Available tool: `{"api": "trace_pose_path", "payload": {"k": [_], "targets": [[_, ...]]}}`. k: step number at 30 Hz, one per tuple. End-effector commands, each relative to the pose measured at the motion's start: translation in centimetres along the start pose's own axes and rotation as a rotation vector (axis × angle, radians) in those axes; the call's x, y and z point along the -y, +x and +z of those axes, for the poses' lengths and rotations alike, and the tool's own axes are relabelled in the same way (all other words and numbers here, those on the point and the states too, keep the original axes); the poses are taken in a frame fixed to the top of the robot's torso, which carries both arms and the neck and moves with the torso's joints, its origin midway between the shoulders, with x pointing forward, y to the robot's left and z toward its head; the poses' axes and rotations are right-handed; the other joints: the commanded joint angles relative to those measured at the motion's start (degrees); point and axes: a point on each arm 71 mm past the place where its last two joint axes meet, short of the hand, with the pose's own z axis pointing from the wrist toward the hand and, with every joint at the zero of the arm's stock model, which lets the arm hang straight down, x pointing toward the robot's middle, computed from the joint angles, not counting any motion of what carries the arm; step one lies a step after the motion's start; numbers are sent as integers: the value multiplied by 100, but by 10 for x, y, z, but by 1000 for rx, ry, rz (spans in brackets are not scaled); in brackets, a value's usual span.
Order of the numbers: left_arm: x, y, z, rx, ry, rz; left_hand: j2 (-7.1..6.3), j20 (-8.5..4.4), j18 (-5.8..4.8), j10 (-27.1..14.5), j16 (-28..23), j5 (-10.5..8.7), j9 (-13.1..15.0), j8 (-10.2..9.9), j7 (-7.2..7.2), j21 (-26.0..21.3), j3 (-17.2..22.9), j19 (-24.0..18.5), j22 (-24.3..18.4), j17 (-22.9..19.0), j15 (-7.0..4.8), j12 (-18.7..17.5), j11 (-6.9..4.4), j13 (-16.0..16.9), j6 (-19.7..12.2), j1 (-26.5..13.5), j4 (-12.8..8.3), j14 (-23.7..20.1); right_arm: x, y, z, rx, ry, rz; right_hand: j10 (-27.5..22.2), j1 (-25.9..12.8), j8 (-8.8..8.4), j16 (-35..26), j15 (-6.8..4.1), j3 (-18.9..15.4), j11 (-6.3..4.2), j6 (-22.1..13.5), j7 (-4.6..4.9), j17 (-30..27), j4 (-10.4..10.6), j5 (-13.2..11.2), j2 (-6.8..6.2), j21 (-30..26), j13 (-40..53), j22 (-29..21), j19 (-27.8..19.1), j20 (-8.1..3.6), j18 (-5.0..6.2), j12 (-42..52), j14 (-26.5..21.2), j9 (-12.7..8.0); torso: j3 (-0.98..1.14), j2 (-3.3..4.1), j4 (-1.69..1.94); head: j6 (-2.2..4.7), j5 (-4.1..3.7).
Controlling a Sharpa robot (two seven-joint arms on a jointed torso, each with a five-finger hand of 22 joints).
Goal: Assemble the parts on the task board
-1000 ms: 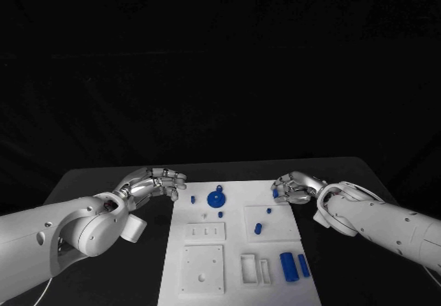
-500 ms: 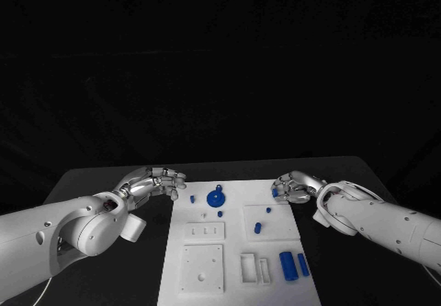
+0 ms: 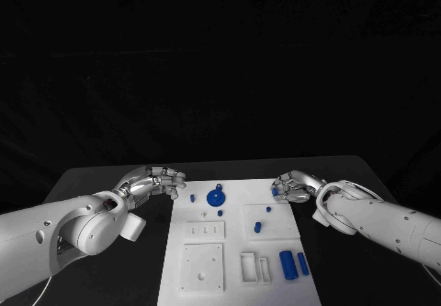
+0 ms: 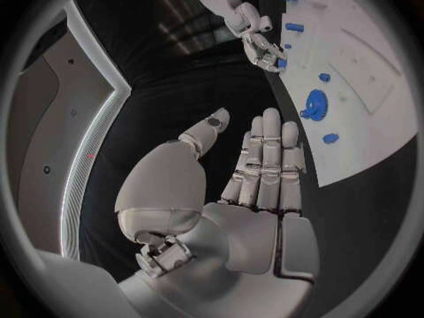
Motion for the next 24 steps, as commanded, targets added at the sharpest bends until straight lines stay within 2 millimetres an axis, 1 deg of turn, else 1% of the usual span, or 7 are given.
{"api": "trace_pose_path", "payload": {"k": [1, 7, 12, 18, 24], "targets": [[1, 2, 0, -21, 10, 0, 22, -36, 51, -39, 14, -5, 4, -23, 98, 24, -1, 4, -5, -7, -3, -5, -9, 5, -44, 59, -42, -23, -2, 2, 1, -6, -9, 4, -75, -31, 48, -6, -61, 50, -118, 820, -32, 11, 3, -26, 48, 34, -10, 105, 28, -29, 595, 24, -2, 30, -1, 1, 3, -9, 6], [1, 2, 0, -22, 10, -1, 25, -35, 51, -40, 15, -4, 5, -23, 98, 25, 2, 4, -6, -7, -3, -2, -10, 6, -45, 65, -45, -23, -5, 3, 1, 2, -14, 5, -67, -5, 106, -4, -93, 114, -150, 893, -65, 19, 3, -30, 107, 39, -6, 102, 27, -40, 595, 35, 0, 94, -2, 0, -2, -14, 11], [1, 2, 0, -21, 10, 0, 25, -35, 51, -39, 15, -4, 6, -22, 98, 26, 4, 4, -6, -7, -3, 0, -10, 7, -45, 68, -47, -23, -5, 2, 1, 18, -8, 3, -48, -18, 160, 4, -118, 146, -177, 955, -92, 28, -3, -30, 134, 51, 10, 101, 40, -53, 595, 56, 12, 155, -1, 2, 3, -16, 6], [1, 2, 0, -22, 10, 0, 26, -35, 52, -39, 15, -3, 7, -21, 98, 26, 5, 3, -7, -8, -3, 3, -10, 9, -44, 72, -48, -23, -6, 2, 1, 24, -7, 2, 16, -23, 190, 10, -135, 169, -193, 976, -108, 36, -18, -30, 147, 60, 66, 100, 49, -68, 595, 106, 20, 203, -4, 2, 5, -17, 14], [1, 2, 0, -25, 9, 0, 28, -34, 52, -38, 15, -3, 8, -20, 98, 27, 6, 3, -7, -8, -3, 6, -11, 10, -43, 75, -50, -23, -8, 1, 1, 59, 3, -3, 59, -22, 211, 15, -146, 169, -205, 987, -121, 45, -34, -30, 149, 69, 107, 101, 55, -81, 595, 142, 22, 241, 2, 2, -3, -22, 19]]}}
